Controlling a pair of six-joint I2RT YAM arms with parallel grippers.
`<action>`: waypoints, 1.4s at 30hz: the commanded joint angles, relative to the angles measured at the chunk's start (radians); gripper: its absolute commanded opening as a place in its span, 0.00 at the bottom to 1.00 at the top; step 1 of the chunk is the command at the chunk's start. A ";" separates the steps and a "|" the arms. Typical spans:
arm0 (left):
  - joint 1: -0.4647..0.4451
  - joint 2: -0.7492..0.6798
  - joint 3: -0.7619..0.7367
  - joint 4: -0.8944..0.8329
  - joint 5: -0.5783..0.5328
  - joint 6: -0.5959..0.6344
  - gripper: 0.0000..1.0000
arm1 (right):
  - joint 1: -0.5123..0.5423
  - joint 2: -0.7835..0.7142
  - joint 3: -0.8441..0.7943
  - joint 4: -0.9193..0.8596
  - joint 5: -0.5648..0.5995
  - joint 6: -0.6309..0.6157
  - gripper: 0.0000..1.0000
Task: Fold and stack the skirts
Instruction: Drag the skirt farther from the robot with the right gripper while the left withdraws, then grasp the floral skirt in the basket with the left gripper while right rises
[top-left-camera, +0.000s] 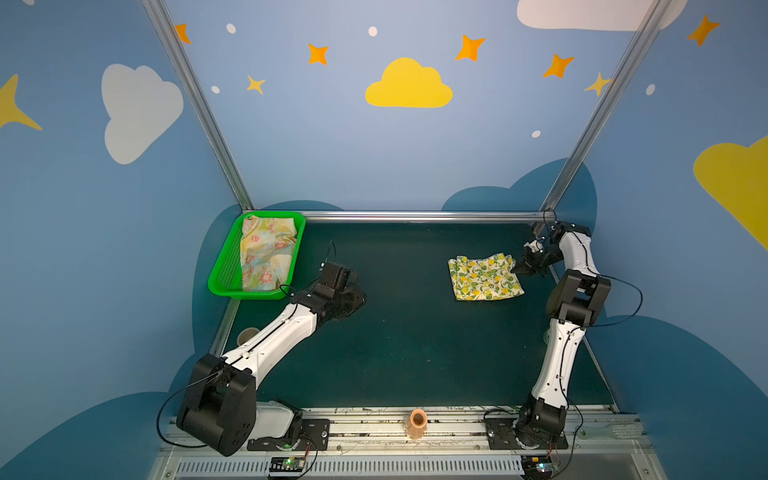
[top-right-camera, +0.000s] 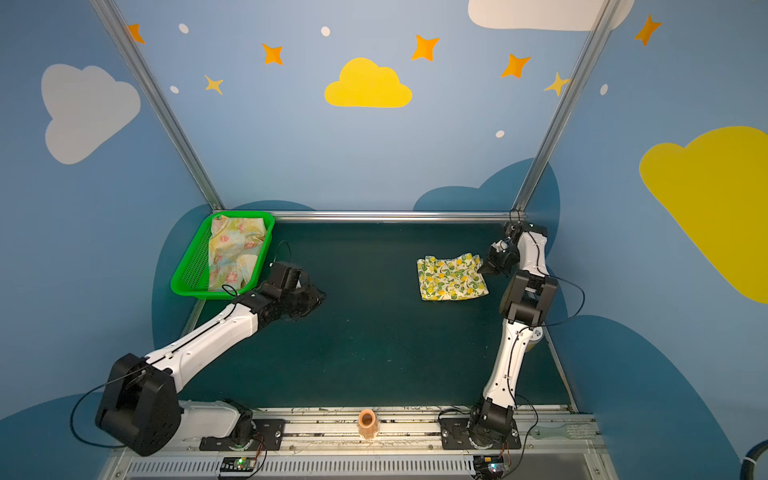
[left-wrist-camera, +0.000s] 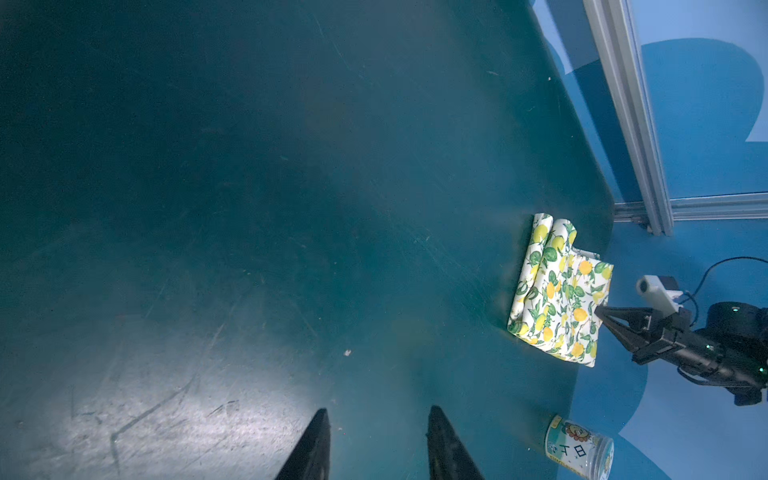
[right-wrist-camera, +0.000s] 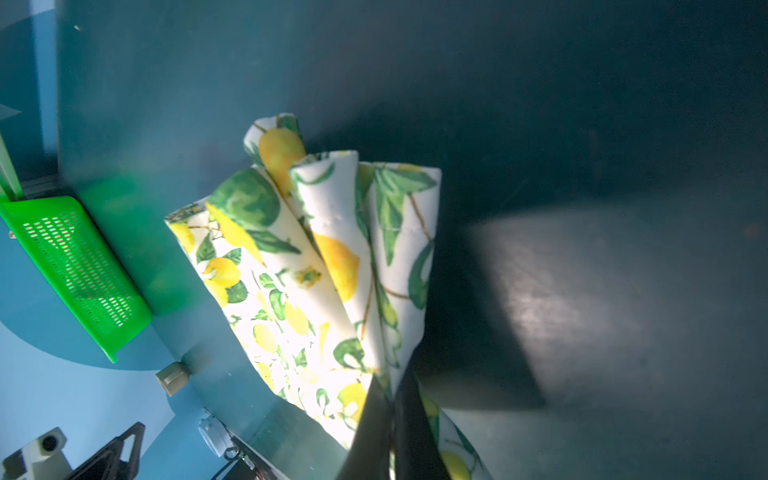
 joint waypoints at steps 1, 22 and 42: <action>0.004 0.025 0.020 -0.014 -0.027 -0.014 0.40 | -0.021 0.018 0.048 -0.051 -0.026 -0.054 0.00; 0.005 0.054 0.064 -0.003 -0.131 -0.008 0.47 | -0.045 -0.031 0.066 0.214 -0.044 0.055 0.40; 0.532 0.130 0.490 -0.386 -0.183 0.202 0.77 | 0.380 -0.452 -0.413 0.383 0.093 0.218 0.47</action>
